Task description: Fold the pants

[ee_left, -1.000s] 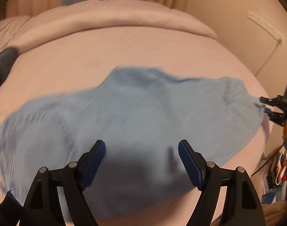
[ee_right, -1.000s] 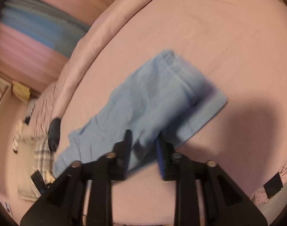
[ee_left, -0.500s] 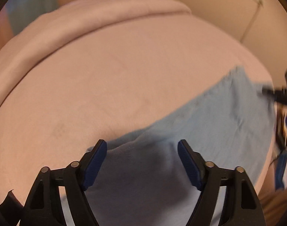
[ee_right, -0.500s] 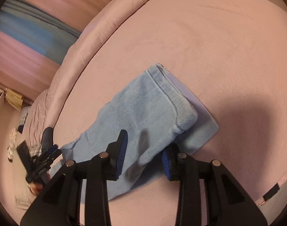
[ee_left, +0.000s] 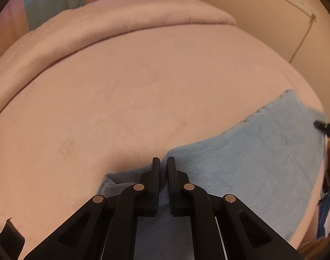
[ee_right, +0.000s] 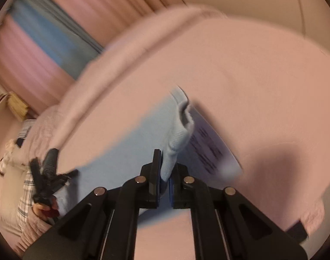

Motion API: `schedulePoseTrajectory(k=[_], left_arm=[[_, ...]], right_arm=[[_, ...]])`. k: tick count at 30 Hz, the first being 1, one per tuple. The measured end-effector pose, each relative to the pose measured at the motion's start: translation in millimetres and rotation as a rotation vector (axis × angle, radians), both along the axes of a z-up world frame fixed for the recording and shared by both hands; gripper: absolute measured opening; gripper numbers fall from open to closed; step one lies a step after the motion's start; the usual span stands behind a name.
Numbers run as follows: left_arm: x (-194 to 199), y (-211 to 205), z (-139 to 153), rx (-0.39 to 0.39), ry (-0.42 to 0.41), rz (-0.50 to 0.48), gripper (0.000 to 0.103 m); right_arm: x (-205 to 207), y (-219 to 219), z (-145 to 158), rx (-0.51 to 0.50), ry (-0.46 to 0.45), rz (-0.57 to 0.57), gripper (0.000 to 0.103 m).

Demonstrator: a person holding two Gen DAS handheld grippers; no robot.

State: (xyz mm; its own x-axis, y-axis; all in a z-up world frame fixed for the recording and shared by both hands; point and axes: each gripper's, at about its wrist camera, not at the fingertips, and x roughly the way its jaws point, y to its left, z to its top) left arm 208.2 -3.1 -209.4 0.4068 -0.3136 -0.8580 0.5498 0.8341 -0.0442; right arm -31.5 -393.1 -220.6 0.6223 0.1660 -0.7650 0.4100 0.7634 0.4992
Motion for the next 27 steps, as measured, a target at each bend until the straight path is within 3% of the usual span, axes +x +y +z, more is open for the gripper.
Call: schedulePoseTrajectory(k=[2,3,4,5,7,9,11,15,18,21,23,25,27], left_arm=[[-0.2,-2.2,-3.3,0.022,-0.008,0.024,0.012],[-0.3,-0.6,0.1,0.014,-0.006,0.035,0.014],[-1.8,4.5,4.3,0.004,-0.008,0.053,0.023],[-2.4,9.7,9.0,0.002,-0.015,0.069,0.037],[-8.0,22.0,19.9,-0.008,-0.042,0.103,0.050],[-20.8,46.2,36.6,-0.043,-0.069,0.138,0.054],[-31.5,68.0,44.9,-0.069,-0.071,0.174,0.059],[-37.9,98.5,45.1,-0.054,-0.060,0.234,0.060],[-53.1,114.2,30.0,0.048,-0.041,0.287,0.060],[-66.3,139.0,-0.9,0.131,0.001,0.352,0.061],[-78.8,153.8,-8.1,0.038,-0.033,0.355,0.061],[-87.6,152.1,-4.7,0.064,-0.060,0.333,0.061],[-90.6,150.4,0.2,0.081,-0.057,0.330,0.061]], right_arm=[[-0.8,-8.5,-28.0,0.022,0.070,-0.030,0.010],[-5.9,-15.3,-31.5,0.068,0.045,-0.054,0.010],[-8.2,-18.4,-28.2,0.087,0.037,-0.066,0.011],[-11.4,-22.7,-20.9,0.071,0.038,-0.083,0.019],[-17.1,-28.3,-2.9,-0.027,0.042,-0.100,0.025],[-24.6,-31.7,23.3,-0.208,0.038,-0.151,0.041],[-24.3,-26.7,41.3,-0.276,-0.002,-0.132,0.041],[1.1,25.1,52.7,-0.292,-0.069,0.166,0.040],[19.5,85.8,39.1,-0.358,-0.056,0.413,0.035],[32.3,125.6,4.9,-0.422,0.054,0.589,0.035],[37.5,136.6,-27.0,-0.458,0.185,0.657,0.036],[38.0,143.9,-21.1,-0.528,0.199,0.706,0.037],[48.0,145.1,-12.2,-0.508,0.267,0.703,0.038]])
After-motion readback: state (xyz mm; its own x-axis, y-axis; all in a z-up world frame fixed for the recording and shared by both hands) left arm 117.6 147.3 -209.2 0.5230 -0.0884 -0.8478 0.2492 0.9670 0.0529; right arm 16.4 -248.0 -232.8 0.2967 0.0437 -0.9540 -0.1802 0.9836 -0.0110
